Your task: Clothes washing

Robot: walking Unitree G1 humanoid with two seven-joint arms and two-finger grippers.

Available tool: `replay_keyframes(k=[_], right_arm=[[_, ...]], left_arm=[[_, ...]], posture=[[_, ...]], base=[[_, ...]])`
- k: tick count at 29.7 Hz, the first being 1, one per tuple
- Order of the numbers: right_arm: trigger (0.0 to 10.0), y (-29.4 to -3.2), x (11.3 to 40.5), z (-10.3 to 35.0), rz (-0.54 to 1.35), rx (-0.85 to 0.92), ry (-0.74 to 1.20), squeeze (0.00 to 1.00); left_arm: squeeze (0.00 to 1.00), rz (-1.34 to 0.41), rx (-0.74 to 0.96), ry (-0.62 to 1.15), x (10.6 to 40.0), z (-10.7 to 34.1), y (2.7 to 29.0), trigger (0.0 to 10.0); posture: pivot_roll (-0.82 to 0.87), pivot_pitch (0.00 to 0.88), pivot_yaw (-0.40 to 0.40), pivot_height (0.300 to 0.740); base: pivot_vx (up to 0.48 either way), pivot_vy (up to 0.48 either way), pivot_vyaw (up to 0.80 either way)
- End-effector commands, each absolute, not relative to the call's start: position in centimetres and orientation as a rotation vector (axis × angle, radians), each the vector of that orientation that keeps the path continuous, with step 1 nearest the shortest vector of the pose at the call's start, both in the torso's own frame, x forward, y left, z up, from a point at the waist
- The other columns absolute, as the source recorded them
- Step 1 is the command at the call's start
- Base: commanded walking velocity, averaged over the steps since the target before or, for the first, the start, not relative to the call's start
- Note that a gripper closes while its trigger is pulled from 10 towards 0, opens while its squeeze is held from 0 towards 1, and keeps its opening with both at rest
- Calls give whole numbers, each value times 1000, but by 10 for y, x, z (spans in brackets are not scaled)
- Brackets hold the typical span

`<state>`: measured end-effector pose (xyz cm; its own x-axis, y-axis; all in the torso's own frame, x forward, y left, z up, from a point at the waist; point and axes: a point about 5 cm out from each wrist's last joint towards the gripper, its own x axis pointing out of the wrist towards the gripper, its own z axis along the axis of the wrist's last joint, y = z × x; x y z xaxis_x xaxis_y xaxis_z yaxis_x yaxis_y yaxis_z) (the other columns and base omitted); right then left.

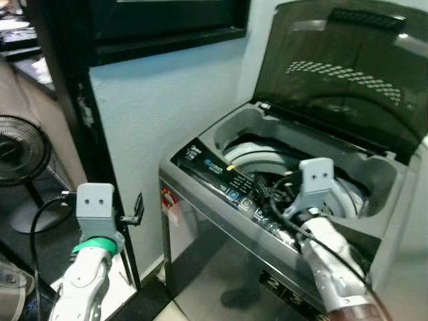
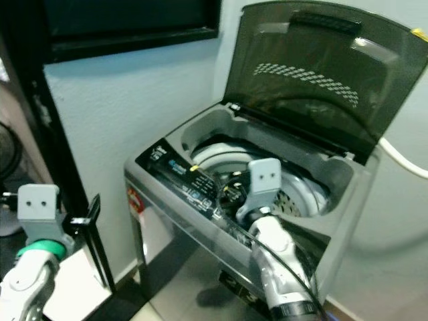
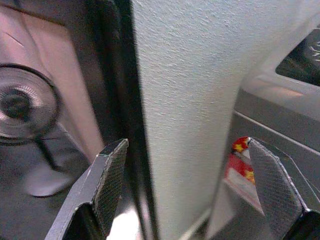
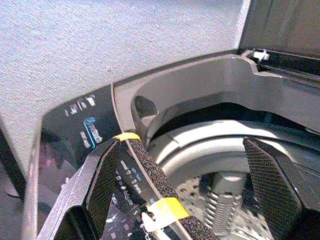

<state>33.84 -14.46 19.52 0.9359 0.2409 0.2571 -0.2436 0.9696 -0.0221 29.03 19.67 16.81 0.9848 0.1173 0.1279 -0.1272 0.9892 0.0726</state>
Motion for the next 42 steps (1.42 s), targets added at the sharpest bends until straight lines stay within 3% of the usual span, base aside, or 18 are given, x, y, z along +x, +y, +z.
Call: replay_keyframes(k=[1, 6, 18, 22, 28, 42], right_arm=[[10000, -150, 338, 179, 225, 13, -189, 0], [10000, -154, 341, 181, 212, 48, -178, 0], [10000, -146, 353, 195, 243, 70, -231, 0], [10000, -131, 347, 219, 448, 307, -316, 0], [10000, -120, 333, 218, 650, 298, -300, 0], [10000, -115, 332, 215, 687, 323, -293, 0]], left_arm=[[0, 121, 113, -98, 292, 164, 193, 10000], [0, 91, -47, -15, 295, 155, 186, 10000], [0, 123, 25, -78, 293, 172, 194, 10000], [0, -14, -34, -282, 285, 203, 190, 10000], [0, -109, -46, -278, 279, 202, 189, 10000], [0, -96, 1, -202, 275, 186, 190, 10000]], posture=[[27, 0, 10, 740], [53, 0, -28, 740], [79, 0, -19, 740], [77, 0, -3, 740], [75, 0, -5, 740], [90, 0, -7, 740]], base=[[0, 0, 800], [0, 0, 800], [0, 0, 800], [0, 0, 800], [0, 0, 800], [0, 0, 800]])
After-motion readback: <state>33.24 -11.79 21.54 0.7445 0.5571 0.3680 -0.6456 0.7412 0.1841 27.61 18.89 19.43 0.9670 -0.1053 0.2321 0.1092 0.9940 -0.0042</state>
